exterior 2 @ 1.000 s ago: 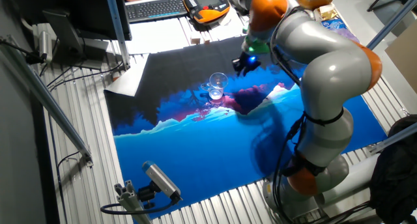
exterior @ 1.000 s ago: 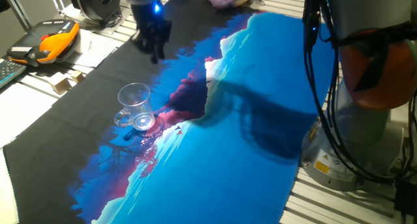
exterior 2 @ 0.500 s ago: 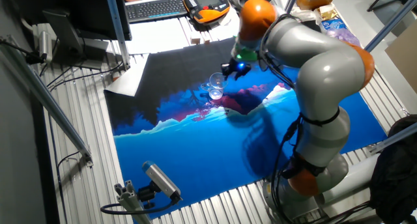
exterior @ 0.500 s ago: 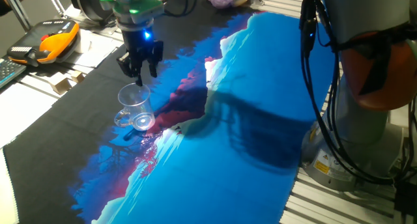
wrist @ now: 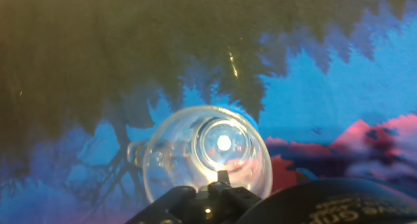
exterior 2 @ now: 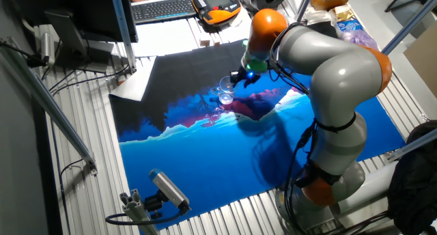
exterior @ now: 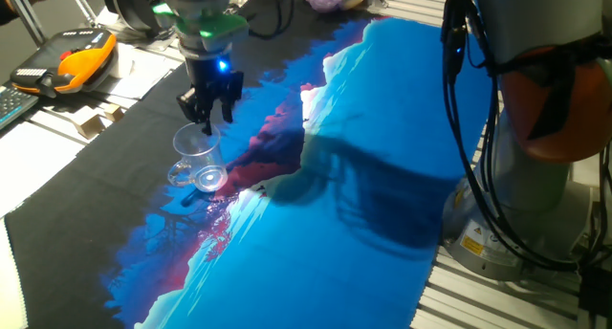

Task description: Pick up the cup

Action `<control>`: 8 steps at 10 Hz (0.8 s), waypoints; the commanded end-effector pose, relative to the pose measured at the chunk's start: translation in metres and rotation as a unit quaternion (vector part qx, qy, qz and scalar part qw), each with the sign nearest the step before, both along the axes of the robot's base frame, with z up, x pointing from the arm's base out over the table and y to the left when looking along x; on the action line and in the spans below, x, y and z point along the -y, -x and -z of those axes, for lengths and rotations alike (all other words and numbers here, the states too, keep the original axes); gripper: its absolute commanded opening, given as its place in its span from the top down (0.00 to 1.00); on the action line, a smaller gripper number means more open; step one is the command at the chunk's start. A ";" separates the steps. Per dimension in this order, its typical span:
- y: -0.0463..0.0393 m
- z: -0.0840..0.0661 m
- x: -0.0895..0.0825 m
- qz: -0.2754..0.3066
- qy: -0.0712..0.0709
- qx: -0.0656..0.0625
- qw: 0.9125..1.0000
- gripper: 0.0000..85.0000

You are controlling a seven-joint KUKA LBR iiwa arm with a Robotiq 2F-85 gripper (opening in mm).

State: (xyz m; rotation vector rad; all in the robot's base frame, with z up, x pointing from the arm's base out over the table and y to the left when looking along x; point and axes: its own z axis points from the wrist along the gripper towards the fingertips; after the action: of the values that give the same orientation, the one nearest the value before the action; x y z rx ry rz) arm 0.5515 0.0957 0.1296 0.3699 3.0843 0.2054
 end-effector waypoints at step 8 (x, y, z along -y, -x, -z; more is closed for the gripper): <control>0.0091 -0.022 0.000 -0.074 -0.008 0.004 0.997 1.00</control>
State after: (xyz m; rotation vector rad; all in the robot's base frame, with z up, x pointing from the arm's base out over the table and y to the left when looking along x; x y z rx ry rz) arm 0.5422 0.0961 0.1520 0.1372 3.1062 0.2309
